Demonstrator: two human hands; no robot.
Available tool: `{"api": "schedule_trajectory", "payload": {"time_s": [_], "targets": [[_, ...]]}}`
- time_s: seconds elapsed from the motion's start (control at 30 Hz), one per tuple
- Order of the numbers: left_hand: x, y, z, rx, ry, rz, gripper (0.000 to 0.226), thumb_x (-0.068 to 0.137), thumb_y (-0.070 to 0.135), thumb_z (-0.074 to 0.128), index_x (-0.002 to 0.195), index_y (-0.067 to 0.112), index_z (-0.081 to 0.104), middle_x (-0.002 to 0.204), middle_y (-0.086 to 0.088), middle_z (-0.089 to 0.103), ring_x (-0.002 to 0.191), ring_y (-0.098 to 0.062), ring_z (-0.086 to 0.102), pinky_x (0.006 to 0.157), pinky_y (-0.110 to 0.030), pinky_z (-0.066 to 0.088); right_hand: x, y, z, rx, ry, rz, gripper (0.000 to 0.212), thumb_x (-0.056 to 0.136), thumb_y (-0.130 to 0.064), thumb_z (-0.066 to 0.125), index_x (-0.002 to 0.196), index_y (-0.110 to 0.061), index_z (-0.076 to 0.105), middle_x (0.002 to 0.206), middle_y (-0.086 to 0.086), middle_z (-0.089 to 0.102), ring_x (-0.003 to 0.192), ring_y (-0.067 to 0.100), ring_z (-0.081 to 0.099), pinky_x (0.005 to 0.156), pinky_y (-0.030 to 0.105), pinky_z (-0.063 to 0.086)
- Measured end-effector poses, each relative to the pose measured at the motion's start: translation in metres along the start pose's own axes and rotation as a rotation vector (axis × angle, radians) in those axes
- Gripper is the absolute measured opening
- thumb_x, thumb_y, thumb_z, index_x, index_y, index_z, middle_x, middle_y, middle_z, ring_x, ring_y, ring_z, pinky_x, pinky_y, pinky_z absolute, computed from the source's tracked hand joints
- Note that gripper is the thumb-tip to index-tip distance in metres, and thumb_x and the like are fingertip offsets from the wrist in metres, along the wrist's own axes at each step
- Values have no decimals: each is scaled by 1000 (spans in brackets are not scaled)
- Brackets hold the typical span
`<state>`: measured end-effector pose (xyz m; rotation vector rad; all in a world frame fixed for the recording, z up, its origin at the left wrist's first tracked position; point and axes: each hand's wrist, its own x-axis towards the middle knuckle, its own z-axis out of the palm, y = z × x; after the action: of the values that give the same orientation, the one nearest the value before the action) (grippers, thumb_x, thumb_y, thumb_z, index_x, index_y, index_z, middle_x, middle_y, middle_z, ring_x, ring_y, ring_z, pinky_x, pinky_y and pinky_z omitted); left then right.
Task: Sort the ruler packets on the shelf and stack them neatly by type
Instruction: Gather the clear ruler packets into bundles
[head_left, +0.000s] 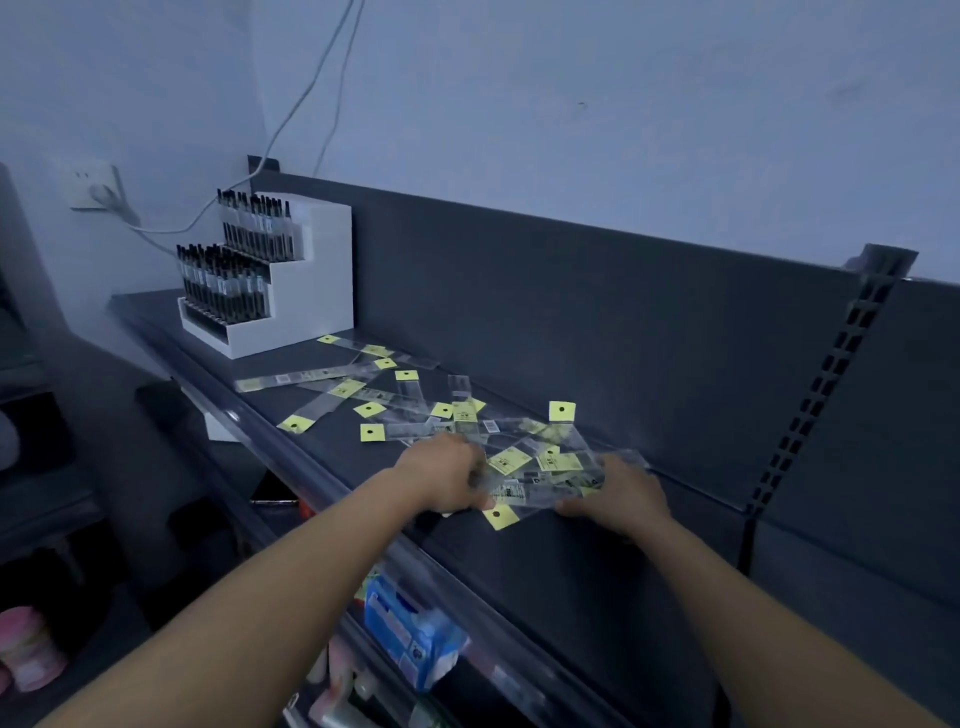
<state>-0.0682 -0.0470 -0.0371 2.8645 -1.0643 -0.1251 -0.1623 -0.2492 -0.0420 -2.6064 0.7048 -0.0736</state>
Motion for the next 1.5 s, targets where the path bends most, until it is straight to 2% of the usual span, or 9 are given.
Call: {"api": "schedule_trajectory", "payload": {"time_s": [0.37, 0.5, 0.63, 0.83, 0.97, 1.13, 1.3, 1.4, 1.5], "targets": [[57, -74, -5, -8, -195, -271, 134, 53, 96, 44, 155, 20, 1, 161, -13, -3, 147, -36, -5, 116, -59, 1, 42, -48, 21, -4, -5, 216, 122, 37, -83, 72, 138, -26, 34, 150, 9, 32, 138, 36, 28, 104, 56, 32], [69, -87, -14, 37, -141, -92, 97, 65, 88, 49, 131, 18, 50, 140, -10, 48, 130, -32, 38, 99, -42, 34, 53, -66, 31, 46, 104, 227, 104, 54, -68, 79, 136, -18, 39, 144, 14, 37, 134, 32, 34, 105, 44, 38], [80, -96, -15, 9, -17, 40, 66, 73, 77, 56, 102, 18, 51, 117, -7, 58, 115, -28, 47, 90, -40, 43, 59, -88, 44, 262, 158, 167, 84, 69, -38, 84, 138, -18, 41, 141, 13, 33, 126, 28, 42, 98, 30, 38], [92, -126, -15, 39, -228, -78, 132, 57, 94, 46, 154, 12, 9, 160, -12, 11, 145, -33, 14, 115, -52, 12, 54, -103, 44, 127, 214, 434, 95, 63, -65, 77, 136, -15, 41, 140, 10, 47, 131, 29, 42, 101, 40, 37], [95, -124, -13, 45, -130, -37, 119, 58, 91, 51, 145, 12, 32, 153, -13, 30, 137, -36, 28, 110, -48, 28, 54, -110, 41, 192, 111, 499, 91, 47, -70, 80, 115, -16, 54, 117, 0, 62, 113, 25, 58, 97, 39, 44], [94, -111, -14, -84, -36, 1, 81, 70, 70, 67, 125, 12, 50, 136, -14, 46, 122, -34, 45, 97, -41, 39, 60, -109, 36, 753, 85, 518, 37, 69, -6, 85, 98, -2, 62, 96, 13, 69, 80, 25, 65, 68, 34, 55], [93, -98, -8, -407, -67, -29, 57, 77, 47, 74, 121, 18, 52, 120, -1, 60, 112, -26, 54, 100, -41, 38, 51, -112, 24, 976, 54, 509, 20, 83, 7, 68, 96, -1, 54, 55, 9, 59, 37, 14, 56, 29, 16, 37], [93, -90, -2, -563, -62, -27, 50, 77, 38, 77, 116, 18, 53, 113, -2, 63, 104, -23, 59, 96, -39, 45, 47, -115, 26, 1182, -48, 502, 5, 89, 2, 62, 88, 1, 58, 68, 15, 66, 59, 24, 62, 55, 30, 57], [92, -87, 0, -708, -32, -18, 48, 78, 33, 77, 116, 16, 54, 109, -1, 63, 101, -21, 60, 91, -37, 50, 47, -112, 36, 1261, -59, 462, 10, 89, -7, 64, 94, 0, 60, 97, 25, 66, 71, 30, 61, 92, 53, 49]]}}
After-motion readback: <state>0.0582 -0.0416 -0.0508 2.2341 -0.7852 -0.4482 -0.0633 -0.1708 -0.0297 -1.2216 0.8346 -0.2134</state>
